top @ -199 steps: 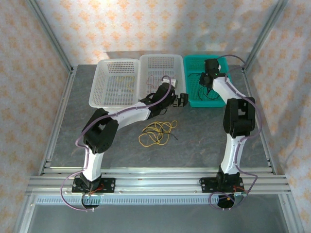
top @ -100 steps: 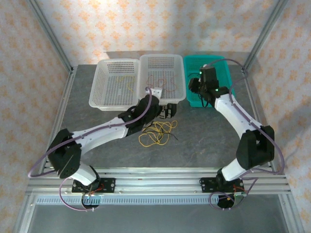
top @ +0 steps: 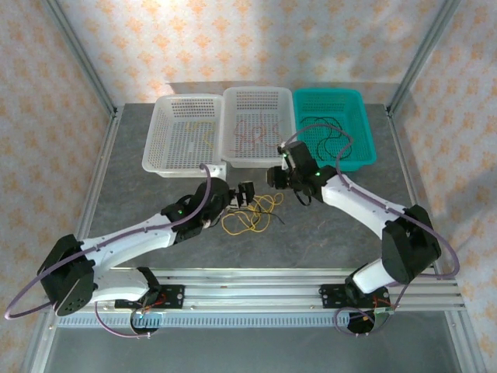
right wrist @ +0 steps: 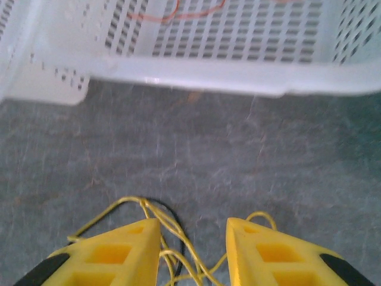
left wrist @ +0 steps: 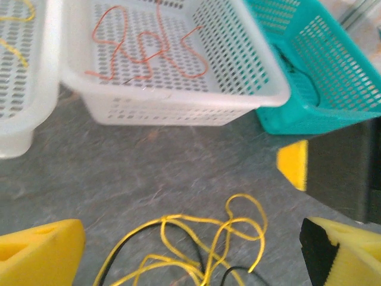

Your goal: Untangle the cables

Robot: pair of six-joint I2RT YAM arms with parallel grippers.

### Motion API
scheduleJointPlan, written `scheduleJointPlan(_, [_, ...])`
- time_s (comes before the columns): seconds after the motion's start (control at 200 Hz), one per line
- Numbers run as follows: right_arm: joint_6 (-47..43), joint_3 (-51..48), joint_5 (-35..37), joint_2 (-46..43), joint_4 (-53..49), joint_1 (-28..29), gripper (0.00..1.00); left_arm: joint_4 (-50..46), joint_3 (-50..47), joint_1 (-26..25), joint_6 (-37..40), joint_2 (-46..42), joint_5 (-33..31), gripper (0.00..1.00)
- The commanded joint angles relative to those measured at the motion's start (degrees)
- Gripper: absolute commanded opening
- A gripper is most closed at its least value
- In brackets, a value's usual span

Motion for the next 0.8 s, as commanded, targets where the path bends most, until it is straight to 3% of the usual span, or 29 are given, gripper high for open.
scheduleJointPlan(0.0, [-2.4, -1.3, -2.7, -1.0, -1.7, -0.1, 0.34, -3.2, -2.3, -0.5, -2.9, -0.8, -1.7, 0.94])
scheduleJointPlan(0.31, [-7.6, -2.5, -9.0, 1.0, -5.4, 0.1, 0.36, 0.4, -7.1, -0.1, -4.4, -1.0, 6.0, 0.95])
scheduleJointPlan(0.796, [-8.0, -1.7, -3.5, 5.8, -6.5, 1.2, 0.38, -0.4, -5.0, 1.6, -5.1, 6.3, 9.8, 0.99])
